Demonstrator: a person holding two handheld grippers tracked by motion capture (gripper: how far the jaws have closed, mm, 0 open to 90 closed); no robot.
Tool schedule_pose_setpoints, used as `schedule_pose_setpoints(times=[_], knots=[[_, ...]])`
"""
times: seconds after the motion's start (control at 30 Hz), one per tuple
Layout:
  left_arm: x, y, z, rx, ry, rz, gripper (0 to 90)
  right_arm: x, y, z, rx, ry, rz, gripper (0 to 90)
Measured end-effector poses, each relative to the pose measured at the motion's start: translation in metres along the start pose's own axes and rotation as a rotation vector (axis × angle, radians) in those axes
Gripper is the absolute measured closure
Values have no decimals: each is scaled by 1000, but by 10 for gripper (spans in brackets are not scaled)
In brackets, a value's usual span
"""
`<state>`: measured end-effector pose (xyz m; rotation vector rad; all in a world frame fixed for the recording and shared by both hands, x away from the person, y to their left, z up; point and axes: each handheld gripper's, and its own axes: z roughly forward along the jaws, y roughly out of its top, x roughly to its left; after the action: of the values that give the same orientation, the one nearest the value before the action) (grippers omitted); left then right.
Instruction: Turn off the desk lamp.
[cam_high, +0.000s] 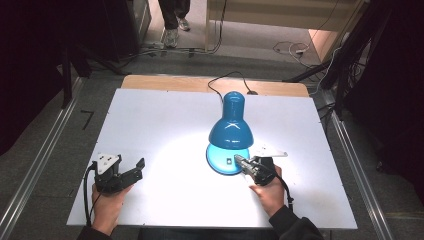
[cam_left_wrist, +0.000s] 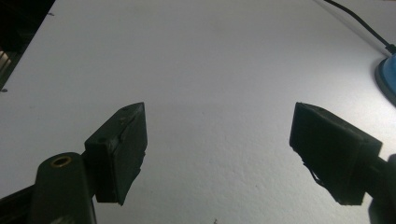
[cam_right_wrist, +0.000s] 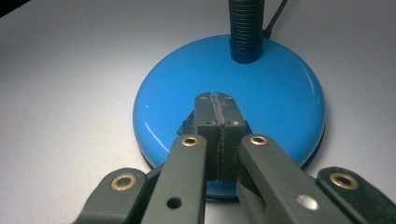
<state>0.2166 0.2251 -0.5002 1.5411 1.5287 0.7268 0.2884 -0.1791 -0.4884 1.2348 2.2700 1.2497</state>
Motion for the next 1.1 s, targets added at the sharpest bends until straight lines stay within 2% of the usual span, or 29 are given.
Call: schedule_pose_setpoints(times=[0.67,1.1], knots=[[0,0,0,3,-1,4,196,7,1,14,18,12,-27,882],[-1,0,0,5,-4,8,200,6,0,18,21,12,-30,882]])
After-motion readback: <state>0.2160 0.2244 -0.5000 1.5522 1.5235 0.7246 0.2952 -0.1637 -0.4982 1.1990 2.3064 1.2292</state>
